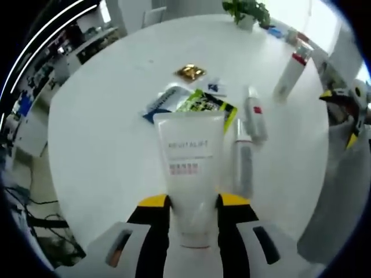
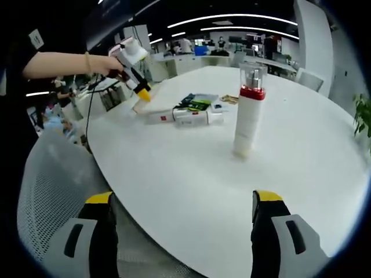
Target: Arrange the skincare products in the storage area until every visible bottle or jar stands upright without overlapping.
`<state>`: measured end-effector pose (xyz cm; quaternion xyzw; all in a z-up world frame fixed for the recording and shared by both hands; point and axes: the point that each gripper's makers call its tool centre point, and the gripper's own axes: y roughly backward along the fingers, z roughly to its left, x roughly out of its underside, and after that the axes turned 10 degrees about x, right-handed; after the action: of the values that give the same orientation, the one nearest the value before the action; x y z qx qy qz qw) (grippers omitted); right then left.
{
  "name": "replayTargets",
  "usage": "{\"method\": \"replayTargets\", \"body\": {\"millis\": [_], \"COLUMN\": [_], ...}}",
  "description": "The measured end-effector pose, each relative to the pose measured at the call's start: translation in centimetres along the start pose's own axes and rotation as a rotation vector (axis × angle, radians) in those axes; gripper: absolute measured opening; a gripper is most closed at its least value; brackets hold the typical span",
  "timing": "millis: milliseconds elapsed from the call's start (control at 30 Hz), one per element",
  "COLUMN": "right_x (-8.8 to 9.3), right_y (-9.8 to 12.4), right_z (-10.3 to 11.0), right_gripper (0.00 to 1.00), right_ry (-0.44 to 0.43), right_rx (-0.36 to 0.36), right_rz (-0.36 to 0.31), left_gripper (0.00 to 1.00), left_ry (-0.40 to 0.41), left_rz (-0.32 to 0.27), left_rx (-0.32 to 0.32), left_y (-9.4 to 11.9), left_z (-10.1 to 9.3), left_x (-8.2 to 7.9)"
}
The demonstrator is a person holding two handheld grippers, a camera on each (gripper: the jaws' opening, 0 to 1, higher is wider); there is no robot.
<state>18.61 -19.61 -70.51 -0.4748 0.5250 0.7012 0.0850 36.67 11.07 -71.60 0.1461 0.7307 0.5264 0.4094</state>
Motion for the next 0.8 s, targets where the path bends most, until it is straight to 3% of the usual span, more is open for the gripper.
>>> {"method": "replayTargets", "body": {"millis": [433,800], "right_x": [0.0,0.0], "right_y": [0.0,0.0], "right_z": [0.7,1.2], "right_gripper": [0.96,0.96], "right_ry": [0.025,0.040], "right_rx": [-0.024,-0.047], "right_rz": [0.002,0.000], "left_gripper": [0.32,0.32], "left_ry": [0.035,0.070], "left_rz": [-0.067,-0.142], "left_rx": [-0.011,-0.006], "left_y": [1.7,2.6], "left_z": [-1.8,-3.5], "left_x": [1.0,0.9]}}
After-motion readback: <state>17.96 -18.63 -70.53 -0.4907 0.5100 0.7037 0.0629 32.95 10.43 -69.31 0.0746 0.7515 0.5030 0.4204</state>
